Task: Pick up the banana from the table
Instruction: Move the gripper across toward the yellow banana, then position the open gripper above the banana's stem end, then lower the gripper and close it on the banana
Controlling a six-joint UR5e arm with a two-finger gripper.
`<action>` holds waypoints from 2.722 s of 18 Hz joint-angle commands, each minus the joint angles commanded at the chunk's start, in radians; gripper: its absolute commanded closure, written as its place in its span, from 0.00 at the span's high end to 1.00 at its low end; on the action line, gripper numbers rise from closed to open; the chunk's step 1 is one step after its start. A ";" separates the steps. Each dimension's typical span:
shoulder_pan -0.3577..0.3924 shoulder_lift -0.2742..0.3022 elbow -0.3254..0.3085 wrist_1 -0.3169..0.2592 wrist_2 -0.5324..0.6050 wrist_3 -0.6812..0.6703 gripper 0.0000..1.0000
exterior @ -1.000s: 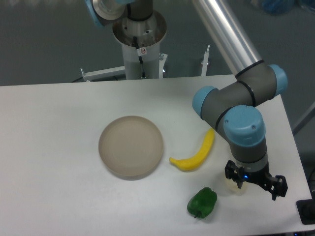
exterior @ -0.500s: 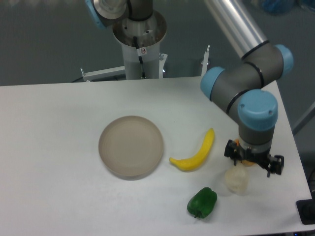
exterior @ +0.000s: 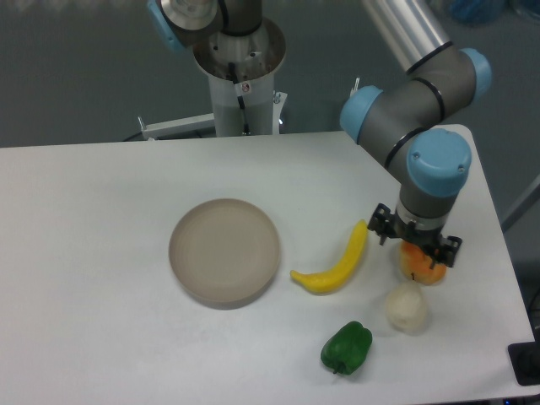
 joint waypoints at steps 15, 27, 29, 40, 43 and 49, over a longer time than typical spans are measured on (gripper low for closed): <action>-0.012 0.000 -0.166 0.189 -0.072 -0.127 1.00; -0.020 -0.009 -0.207 0.218 -0.072 -0.178 1.00; -0.029 -0.011 -0.213 0.230 -0.072 -0.187 1.00; -0.031 -0.026 -0.223 0.247 -0.069 -0.192 0.80; -0.031 -0.026 -0.223 0.247 -0.069 -0.190 0.57; -0.031 -0.024 -0.221 0.247 -0.069 -0.187 0.33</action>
